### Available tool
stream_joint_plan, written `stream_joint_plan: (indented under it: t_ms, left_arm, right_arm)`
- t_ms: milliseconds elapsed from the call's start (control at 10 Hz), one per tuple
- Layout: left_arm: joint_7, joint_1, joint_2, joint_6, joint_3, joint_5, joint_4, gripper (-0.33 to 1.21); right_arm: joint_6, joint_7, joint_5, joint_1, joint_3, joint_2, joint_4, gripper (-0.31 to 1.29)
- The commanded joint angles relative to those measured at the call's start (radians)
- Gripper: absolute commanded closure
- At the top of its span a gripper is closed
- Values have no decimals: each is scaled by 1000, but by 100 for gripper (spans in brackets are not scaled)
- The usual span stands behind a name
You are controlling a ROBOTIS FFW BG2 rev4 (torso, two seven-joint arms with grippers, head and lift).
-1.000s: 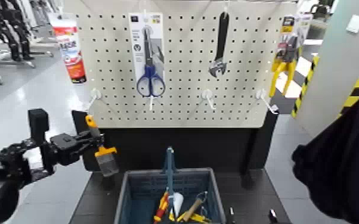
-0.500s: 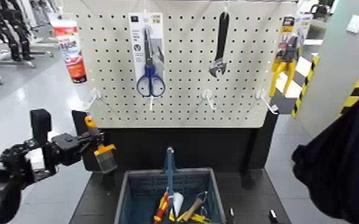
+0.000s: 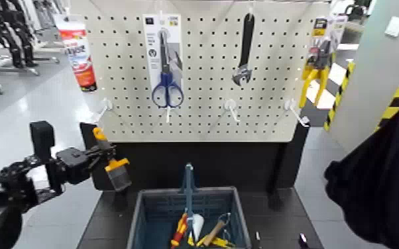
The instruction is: Put the yellow paint brush into the crate.
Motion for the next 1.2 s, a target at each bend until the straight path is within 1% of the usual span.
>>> stream_joint_plan:
  t_ms: [100,700,1000,1200]
  left_arm:
    - [1,51,-16,18,41,-3,-67,119]
    - [3,130,-59,63,119,-25,-254,119]
    - [11,152,-76,77,118,2,-308,119]
    - [20,163,-88,83,109,66,-349,119]
  right_arm:
    - [6,0,0,-2,0,-2,0,12]
    - [14,3,0,-6,5,-3,0,13]
    - [15,3,0,-6,6,-5,2,13]
    - [15,3,0,-6,6,-5,2,13]
